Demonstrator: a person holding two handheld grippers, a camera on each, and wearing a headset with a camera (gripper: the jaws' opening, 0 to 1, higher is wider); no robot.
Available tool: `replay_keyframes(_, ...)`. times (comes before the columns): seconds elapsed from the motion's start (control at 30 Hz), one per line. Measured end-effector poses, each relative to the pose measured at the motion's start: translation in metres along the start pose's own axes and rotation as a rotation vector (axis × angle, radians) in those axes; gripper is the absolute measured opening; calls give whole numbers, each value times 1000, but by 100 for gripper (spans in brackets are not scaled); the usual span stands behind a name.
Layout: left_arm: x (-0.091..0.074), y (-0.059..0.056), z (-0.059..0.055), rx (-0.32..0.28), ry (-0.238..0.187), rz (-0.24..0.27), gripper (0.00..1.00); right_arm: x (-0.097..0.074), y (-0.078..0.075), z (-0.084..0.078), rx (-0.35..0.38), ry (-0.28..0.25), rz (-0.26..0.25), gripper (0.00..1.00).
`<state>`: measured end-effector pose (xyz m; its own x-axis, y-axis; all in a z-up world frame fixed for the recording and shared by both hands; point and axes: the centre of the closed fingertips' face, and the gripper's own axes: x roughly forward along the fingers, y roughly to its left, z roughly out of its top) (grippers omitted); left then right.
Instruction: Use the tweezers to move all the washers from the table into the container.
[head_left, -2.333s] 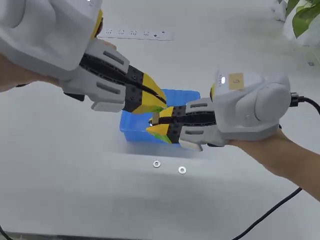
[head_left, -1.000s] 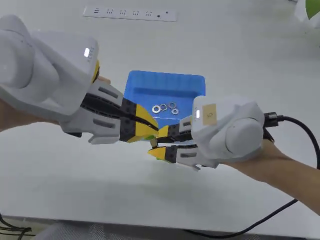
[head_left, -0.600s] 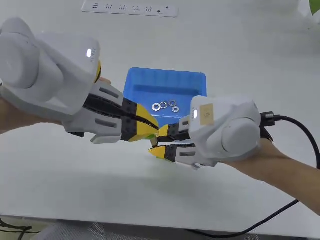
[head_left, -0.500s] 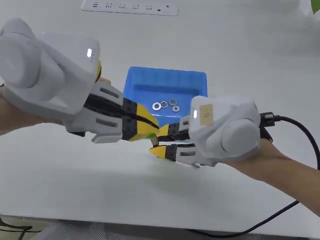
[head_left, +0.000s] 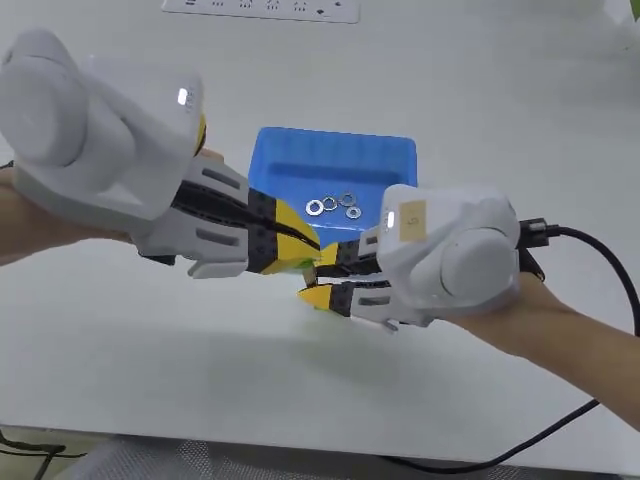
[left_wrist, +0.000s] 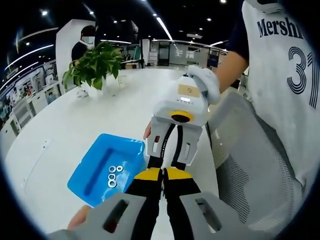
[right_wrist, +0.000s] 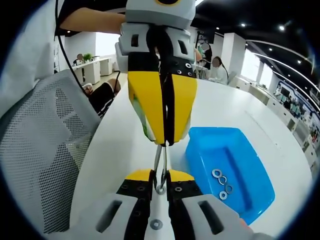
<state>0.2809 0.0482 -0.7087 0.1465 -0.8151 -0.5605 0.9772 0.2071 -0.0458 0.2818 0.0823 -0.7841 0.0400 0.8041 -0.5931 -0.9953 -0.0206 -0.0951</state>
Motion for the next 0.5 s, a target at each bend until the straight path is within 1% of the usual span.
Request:
replay_keyframes(0.1,0,-1,-1,4,8,-3,5,0,1,0,0,2,2,12)
replay_keyframes(0.37,1,0,-2,1,7,-1,5,0,1,0,13,-4,0,12)
replay_keyframes(0.5,2,-1,-1,-8,5,-10,5,0,2,-1,9,0,4,12)
